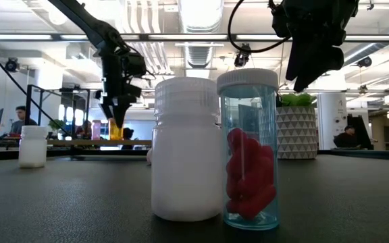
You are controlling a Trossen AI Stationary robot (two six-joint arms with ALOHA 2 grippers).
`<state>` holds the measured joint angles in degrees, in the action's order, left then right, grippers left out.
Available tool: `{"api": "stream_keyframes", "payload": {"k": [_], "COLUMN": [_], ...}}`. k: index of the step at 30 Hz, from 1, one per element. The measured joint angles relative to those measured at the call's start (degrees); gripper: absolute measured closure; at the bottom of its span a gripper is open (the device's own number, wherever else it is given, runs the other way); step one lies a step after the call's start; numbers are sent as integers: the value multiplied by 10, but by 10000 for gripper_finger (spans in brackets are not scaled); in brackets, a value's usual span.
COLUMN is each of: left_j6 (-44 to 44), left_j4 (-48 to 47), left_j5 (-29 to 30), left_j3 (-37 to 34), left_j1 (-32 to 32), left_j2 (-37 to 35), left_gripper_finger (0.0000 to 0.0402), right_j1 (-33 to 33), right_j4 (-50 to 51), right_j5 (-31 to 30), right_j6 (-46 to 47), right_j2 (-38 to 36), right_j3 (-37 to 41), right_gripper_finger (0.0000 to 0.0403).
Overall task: Pick and place medicine bottles onto shelf by color
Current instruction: Put the top orange pill bottle on the shelf, then put the right pink pill bottle on the shelf aligned with the other pink pill bottle
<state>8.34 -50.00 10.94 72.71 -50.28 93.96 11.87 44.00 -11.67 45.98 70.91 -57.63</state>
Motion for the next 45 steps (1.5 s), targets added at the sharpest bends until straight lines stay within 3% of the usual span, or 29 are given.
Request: {"api": "stream_keyframes", "payload": {"k": [13,20,27,35,45], "left_j6": [-3,-5,-50,-133,-246], "left_j4": [24,70,71,109,170], "left_j5": [-34,-62,-74,-67,-59], "left_j3": [3,4,0,-2,-9], "left_j1": [8,51,188,374,491], "left_j2": [-99,-172,-214,-191,-117], "left_gripper_finger": [163,163,163,163,163], "right_j1": [0,0,0,0,0], "right_j4": [-1,-1,-2,-2,-9], "right_j5": [0,0,0,0,0], "right_j6": [0,1,1,0,0], "right_j2": [0,0,0,0,0], "right_j3": [0,0,0,0,0], "right_gripper_finger": [174,174,174,174,174]}}
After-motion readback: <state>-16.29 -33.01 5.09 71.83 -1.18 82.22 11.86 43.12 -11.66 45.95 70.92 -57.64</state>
